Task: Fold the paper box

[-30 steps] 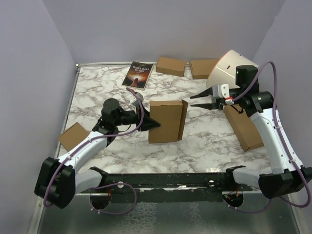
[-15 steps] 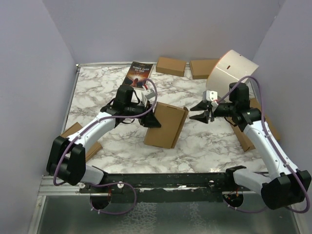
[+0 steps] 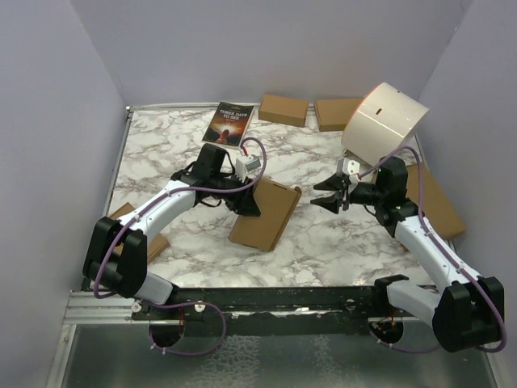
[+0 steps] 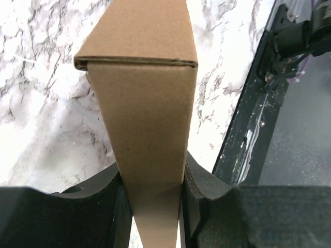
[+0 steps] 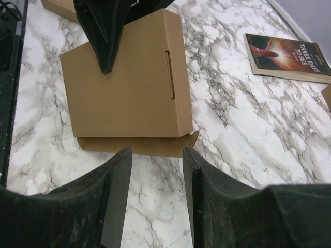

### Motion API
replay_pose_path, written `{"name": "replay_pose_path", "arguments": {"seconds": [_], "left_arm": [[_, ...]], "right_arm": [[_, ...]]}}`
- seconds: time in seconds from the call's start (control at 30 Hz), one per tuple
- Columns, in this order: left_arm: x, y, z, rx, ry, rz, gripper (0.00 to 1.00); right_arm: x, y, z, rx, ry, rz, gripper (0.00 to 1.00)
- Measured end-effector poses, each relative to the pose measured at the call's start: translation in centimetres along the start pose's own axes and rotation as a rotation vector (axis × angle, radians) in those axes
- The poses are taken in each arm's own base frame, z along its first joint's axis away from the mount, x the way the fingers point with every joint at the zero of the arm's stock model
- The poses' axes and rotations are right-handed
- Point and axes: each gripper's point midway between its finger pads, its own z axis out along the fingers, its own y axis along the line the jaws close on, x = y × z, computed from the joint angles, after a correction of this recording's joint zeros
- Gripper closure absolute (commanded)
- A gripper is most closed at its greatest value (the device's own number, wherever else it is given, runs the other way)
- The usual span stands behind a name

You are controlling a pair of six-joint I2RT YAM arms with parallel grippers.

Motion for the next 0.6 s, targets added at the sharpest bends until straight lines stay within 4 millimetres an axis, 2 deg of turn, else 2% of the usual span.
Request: {"name": "replay_pose_path", "arguments": {"seconds": [0.1, 0.33, 0.47, 0.6], "left_arm": [[1.1, 0.5, 0.2, -0.016, 0.017, -0.010, 1.00], [1.1, 0.6, 0.3, -0.028, 0.018, -0.003, 1.00], [1.1, 0.6, 0.3, -0.028, 0.017, 0.006, 1.00], [1.1, 0.5, 0.4, -0.026, 0.018, 0.018, 1.00]], "right_arm": [[0.4, -0.1, 0.3, -0.004, -0.014, 0.007, 0.53], [1.4, -0.8, 1.0, -0.019, -0.019, -0.027, 0.41], [2.4, -1.2, 1.3, -0.032, -0.008, -0.093, 0.41], [3.1, -1.6, 1.4, -0.037, 0.001, -0.166, 0.45]]}}
